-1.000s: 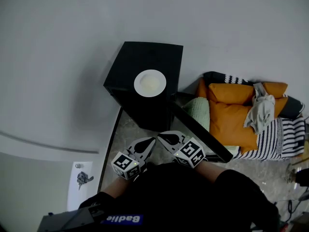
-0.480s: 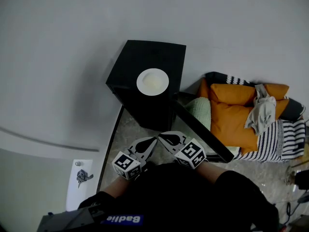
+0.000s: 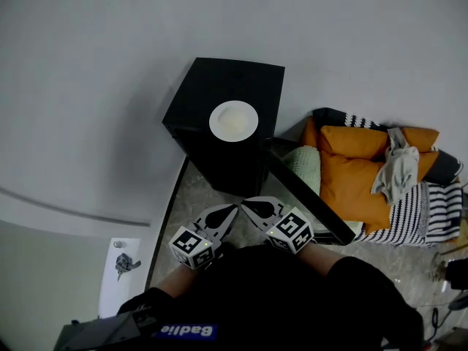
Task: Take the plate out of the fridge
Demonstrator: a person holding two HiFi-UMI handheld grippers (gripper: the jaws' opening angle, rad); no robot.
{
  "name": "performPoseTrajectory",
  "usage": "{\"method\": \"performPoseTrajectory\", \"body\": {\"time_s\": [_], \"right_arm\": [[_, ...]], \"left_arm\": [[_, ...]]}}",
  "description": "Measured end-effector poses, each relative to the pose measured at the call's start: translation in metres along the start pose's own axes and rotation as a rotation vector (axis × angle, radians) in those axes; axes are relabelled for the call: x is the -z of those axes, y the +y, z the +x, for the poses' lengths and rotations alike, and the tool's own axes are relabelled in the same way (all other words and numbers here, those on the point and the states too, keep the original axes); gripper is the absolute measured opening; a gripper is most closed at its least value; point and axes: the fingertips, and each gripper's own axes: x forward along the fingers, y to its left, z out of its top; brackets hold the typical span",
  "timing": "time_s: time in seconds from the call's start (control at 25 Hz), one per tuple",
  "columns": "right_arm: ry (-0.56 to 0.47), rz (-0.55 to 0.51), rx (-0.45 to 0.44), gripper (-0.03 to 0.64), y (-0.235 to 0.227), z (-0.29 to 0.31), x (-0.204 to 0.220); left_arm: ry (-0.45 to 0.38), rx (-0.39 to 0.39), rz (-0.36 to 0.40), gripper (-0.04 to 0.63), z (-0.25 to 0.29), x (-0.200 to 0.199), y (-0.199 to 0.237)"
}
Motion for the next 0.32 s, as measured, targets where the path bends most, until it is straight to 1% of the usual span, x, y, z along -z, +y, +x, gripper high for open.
{"method": "performPoseTrajectory", "body": {"time_s": [0.32], "right_arm": [[0.007,0.003,-0.008,0.011,0.0027,0.001,0.0004]], "left_arm": [[0.007,-0.001,0.009,0.008,-0.0019,0.0017,0.0]]}}
